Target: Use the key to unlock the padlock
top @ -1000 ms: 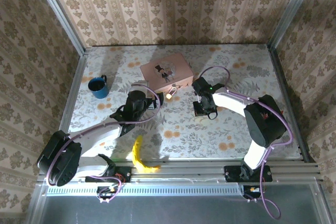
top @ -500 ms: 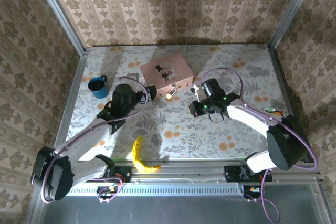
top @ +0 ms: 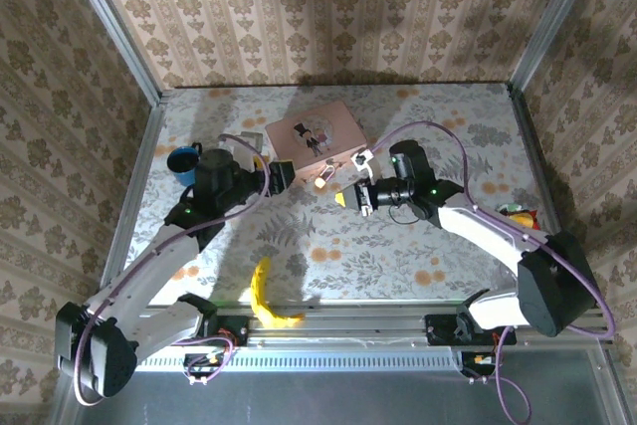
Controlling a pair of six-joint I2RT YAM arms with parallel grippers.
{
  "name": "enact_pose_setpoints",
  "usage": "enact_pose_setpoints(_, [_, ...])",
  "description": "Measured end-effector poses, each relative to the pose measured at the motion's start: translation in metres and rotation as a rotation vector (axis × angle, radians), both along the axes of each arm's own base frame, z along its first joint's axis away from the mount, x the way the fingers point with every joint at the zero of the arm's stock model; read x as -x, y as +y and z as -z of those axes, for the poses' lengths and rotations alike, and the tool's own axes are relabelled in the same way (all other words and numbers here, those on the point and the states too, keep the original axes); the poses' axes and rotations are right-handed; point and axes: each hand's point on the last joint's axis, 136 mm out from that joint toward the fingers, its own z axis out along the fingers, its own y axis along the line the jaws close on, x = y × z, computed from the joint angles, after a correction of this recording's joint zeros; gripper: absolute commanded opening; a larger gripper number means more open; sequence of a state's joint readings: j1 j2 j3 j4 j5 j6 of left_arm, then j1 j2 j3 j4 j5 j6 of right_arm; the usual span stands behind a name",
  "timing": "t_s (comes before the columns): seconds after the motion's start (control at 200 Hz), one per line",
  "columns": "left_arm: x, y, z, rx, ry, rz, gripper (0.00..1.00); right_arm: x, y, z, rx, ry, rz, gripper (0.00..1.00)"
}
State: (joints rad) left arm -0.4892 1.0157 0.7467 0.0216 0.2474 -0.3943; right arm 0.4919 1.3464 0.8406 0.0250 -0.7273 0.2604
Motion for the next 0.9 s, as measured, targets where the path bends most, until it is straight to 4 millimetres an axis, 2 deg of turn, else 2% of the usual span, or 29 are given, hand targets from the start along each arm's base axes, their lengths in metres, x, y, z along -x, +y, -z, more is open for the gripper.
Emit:
enact_pose_setpoints(0.205, [0.014, -0.013, -0.004, 0.058, 0.034, 0.102, 0.77, 0.010, 0.004, -0.031, -0.103, -0.077, -0.079, 0.00])
enact_pose_setpoints(0.51, [0.021, -0.035, -0.014, 0.158, 0.052, 0.223, 0.73, 0.018, 0.007, -0.057, -0.210, -0.103, -0.165, 0.00])
enact_pose_setpoints(0.66, [0.024, -0.044, -0.018, 0.186, 0.046, 0.278, 0.67, 0.019, 0.009, -0.061, -0.223, -0.100, -0.195, 0.00])
enact_pose_setpoints(0.81, [0.042, -0.066, -0.016, 0.171, 0.059, 0.421, 0.64, 0.021, 0.010, -0.056, -0.225, -0.069, -0.219, 0.00])
enact_pose_setpoints(0.9, [0.054, -0.083, -0.020, 0.136, 0.044, 0.526, 0.54, 0.024, 0.011, -0.052, -0.224, -0.042, -0.236, 0.00])
